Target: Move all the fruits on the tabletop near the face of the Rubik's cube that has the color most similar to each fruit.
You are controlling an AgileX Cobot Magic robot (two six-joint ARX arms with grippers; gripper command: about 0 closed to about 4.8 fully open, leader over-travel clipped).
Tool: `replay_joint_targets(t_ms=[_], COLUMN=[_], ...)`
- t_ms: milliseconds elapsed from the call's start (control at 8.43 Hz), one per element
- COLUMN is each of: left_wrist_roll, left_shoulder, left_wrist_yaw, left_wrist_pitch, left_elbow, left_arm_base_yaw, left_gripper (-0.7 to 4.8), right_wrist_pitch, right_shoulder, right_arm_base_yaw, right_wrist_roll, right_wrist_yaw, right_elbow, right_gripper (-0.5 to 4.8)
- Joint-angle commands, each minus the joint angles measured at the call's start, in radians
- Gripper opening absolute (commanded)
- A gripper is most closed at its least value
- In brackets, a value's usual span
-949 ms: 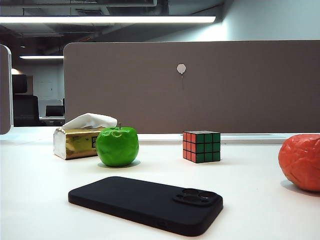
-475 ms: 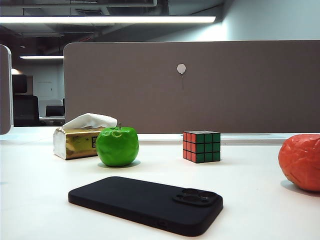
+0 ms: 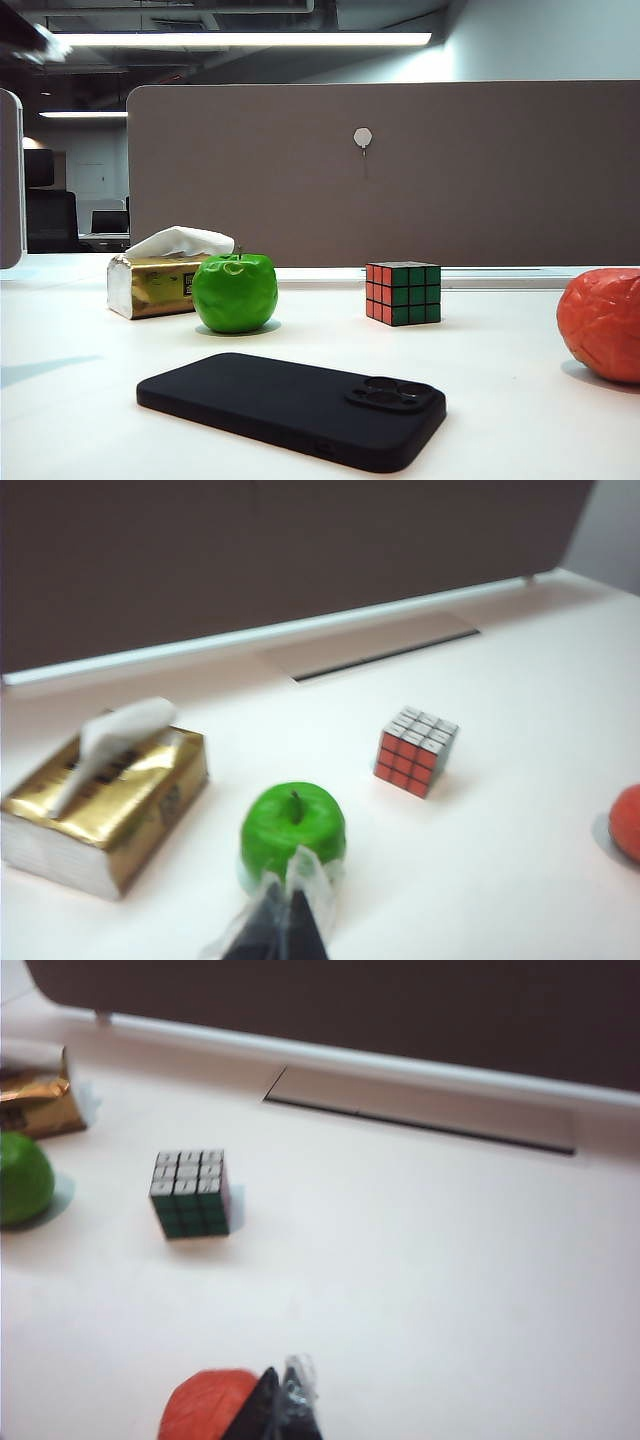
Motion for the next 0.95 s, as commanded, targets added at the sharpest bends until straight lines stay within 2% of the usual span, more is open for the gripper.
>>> replay_joint_targets(t_ms=[119, 237, 356, 475, 712, 831, 949], left_wrist_roll=[0.179, 0.179, 0.179, 0.179, 0.179, 0.191, 0.235], left_shoulder=[0.306, 0.328, 0.528, 0.705, 0.885, 1.052, 1.061], left_wrist_yaw=[-0.073, -0.071, -0.171, -0.168, -0.197, -0.262, -0.213], left_wrist_pitch=[0.204, 0.231, 0.517, 0.546, 0.597, 0.583, 0.506], left_elbow=[0.003, 0.003, 0.005, 0.058, 0.145, 0.267, 0.268], left_arm_base_yaw=[-0.103, -0.103, -0.103, -0.103, -0.103, -0.109, -0.123], left_gripper=[-0.04, -0.01, -0.05, -0.05, -0.05, -0.05, -0.05], right_wrist_pitch=[-0.003, -0.004, -0.005, -0.005, -0.010, -0.042, -0.041], right_shoulder=[0.092, 0.092, 0.090, 0.090, 0.090, 0.089, 0.089], right_arm_base_yaw=[0.005, 0.005, 0.005, 0.005, 0.005, 0.005, 0.005], right_wrist_roll=[-0.001, -0.001, -0.001, -0.001, -0.001, 0.003, 0.002], right_wrist_yaw=[-0.057, -0.057, -0.058, -0.057, -0.058, -0.061, -0.076], right_elbow=[0.034, 0.034, 0.034, 0.034, 0.034, 0.033, 0.033], right_gripper=[-0.01, -0.01, -0.01, -0.01, -0.01, -0.01, -0.01])
